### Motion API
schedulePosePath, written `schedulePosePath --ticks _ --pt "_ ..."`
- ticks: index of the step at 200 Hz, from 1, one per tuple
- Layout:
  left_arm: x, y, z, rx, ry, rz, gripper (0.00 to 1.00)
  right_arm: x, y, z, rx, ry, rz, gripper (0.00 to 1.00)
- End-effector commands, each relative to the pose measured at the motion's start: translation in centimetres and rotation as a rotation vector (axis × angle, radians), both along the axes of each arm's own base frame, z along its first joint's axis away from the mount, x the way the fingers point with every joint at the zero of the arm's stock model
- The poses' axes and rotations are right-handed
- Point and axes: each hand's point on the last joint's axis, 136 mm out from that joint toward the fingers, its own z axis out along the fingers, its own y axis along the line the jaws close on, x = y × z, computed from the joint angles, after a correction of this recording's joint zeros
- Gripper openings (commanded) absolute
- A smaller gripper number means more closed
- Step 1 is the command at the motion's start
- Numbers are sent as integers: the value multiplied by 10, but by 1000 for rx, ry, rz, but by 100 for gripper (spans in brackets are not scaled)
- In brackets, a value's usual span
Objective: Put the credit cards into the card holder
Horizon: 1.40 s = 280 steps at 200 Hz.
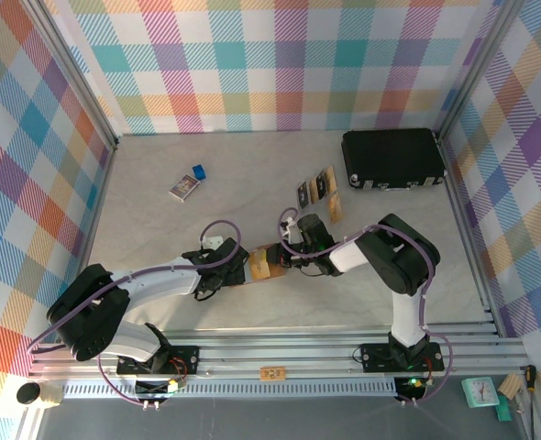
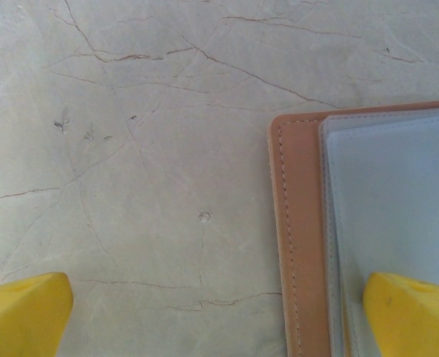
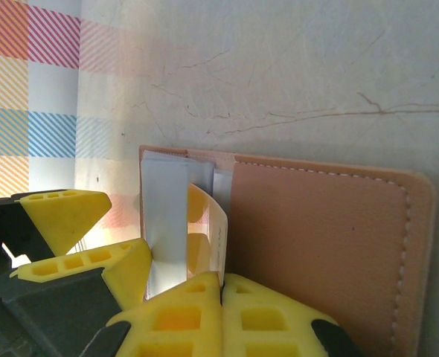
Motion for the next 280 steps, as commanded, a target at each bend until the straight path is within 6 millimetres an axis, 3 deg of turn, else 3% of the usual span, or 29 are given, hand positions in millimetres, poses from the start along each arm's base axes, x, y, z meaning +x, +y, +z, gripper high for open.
schedulePosePath --ticks 1,72,140,187,233,280 --pt "-22 24 -19 93 92 7 100 -14 -19 -40 -133 96 -6 8" --pt "-15 15 -11 41 66 16 100 -7 -22 -20 -167 54 -20 53" --pt "-9 17 -1 -17 41 63 100 1 -29 15 -229 -30 -33 73" --pt "-9 17 1 -25 43 61 100 8 -33 32 -269 -78 -44 75" --pt "-9 13 -3 -34 60 40 100 10 -52 45 -350 -147 -73 76" --pt "-6 7 -5 -38 69 27 100 -9 -70 42 -413 -141 -67 68"
